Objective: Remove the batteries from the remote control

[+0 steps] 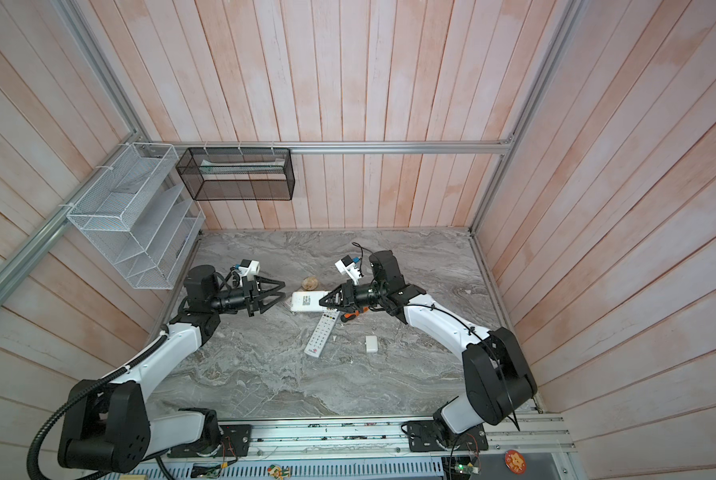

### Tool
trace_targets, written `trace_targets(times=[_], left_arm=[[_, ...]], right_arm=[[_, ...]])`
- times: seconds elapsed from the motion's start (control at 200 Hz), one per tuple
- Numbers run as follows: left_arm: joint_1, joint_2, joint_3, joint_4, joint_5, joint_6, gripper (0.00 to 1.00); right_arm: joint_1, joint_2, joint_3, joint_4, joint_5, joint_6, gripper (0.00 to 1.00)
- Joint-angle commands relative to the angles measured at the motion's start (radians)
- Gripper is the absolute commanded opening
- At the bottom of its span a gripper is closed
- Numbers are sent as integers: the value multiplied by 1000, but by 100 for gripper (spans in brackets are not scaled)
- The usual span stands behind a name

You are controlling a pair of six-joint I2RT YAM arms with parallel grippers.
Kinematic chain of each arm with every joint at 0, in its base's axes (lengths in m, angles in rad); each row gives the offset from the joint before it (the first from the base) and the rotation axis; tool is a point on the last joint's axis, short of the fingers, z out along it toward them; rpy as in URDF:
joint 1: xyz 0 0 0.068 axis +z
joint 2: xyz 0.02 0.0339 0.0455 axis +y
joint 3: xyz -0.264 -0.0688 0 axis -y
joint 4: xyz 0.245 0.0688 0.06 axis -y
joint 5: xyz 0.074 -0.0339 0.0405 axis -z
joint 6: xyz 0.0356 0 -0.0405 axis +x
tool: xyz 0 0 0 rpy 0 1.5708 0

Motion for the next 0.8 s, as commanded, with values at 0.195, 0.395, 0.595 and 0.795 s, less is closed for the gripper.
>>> trace_targets(times=[0.195, 0.395, 0.595, 0.795], left_arm=[[18, -56, -70, -74, -29, 61, 52], [18, -48, -69, -57, -29, 50, 52], [18, -37, -69, -40, -25, 39, 52], [18, -36, -62, -66, -13, 54, 52]], right_arm=[[-24, -76, -234, -334, 59, -315, 7], [-27, -82, -359, -339, 94, -373, 7], [-27, 23, -374, -167, 98, -308, 7], [-27, 145, -329, -130, 107, -322, 21]])
